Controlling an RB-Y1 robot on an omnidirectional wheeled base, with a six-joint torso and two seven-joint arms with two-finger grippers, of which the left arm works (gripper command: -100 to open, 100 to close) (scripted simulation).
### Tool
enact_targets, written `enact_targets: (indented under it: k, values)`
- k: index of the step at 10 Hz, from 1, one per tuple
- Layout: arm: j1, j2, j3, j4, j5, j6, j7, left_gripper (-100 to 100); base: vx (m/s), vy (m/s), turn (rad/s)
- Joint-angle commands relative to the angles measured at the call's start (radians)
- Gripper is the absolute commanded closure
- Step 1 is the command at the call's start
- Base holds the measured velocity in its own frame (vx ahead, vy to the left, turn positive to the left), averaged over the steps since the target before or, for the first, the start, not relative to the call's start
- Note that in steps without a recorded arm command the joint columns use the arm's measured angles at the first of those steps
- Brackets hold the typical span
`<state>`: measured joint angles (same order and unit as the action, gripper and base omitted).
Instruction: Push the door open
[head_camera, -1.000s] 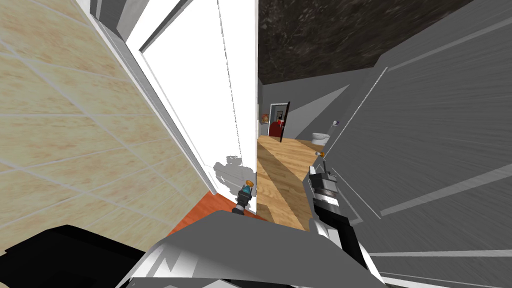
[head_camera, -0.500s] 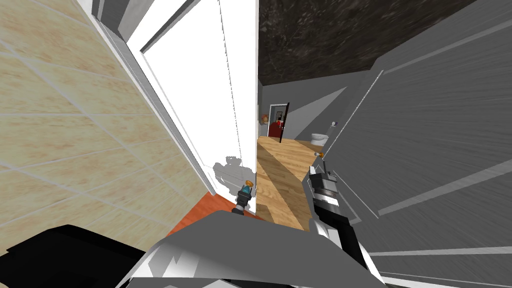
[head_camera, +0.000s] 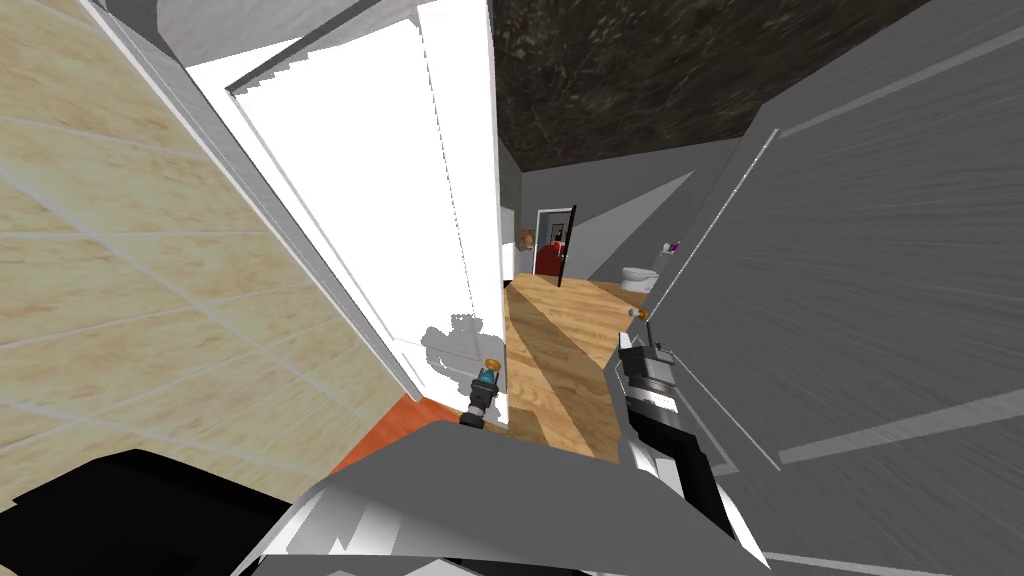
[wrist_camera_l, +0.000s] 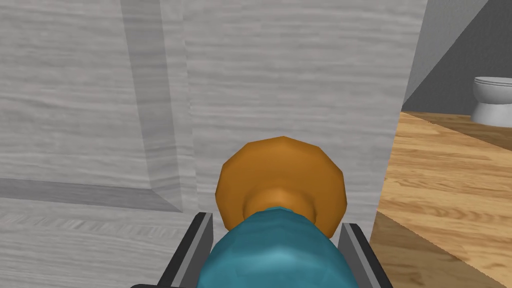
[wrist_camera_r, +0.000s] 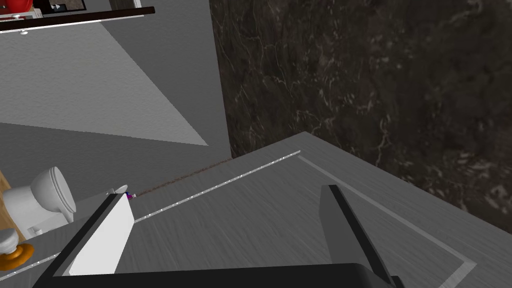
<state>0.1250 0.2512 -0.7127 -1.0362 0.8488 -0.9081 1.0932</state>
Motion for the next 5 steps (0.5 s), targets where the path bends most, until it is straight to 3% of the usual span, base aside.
enact_targets:
  k: [1, 5]
  values:
    - [-0.013, 0.006, 0.031, 0.013, 0.007, -0.007, 0.011, 100, 0.148, -0.085, -0.021]
    - [-0.015, 0.008, 0.079, 0.024, 0.019, -0.003, 0.016, 100, 0.103, -0.061, -0.011]
